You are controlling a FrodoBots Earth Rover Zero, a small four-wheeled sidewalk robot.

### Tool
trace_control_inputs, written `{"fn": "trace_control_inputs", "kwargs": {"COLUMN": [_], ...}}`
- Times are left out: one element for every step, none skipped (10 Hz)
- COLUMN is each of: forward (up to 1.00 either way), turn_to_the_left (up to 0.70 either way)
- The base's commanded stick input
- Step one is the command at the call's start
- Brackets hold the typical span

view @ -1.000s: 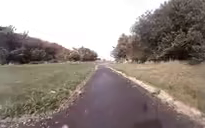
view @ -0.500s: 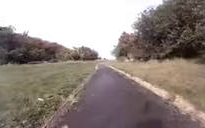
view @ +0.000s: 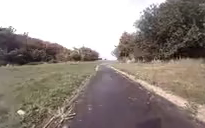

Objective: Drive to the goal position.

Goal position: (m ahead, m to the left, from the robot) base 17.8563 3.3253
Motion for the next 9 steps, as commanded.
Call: {"fn": "trace_control_inputs", "kwargs": {"forward": [1.00, 1.00, 1.00, 1.00, 1.00, 1.00, 1.00, 1.00, 1.00], "turn_to_the_left": [0.00, 0.00, 0.00, 0.00, 0.00, 0.00, 0.00, 0.00, 0.00]}}
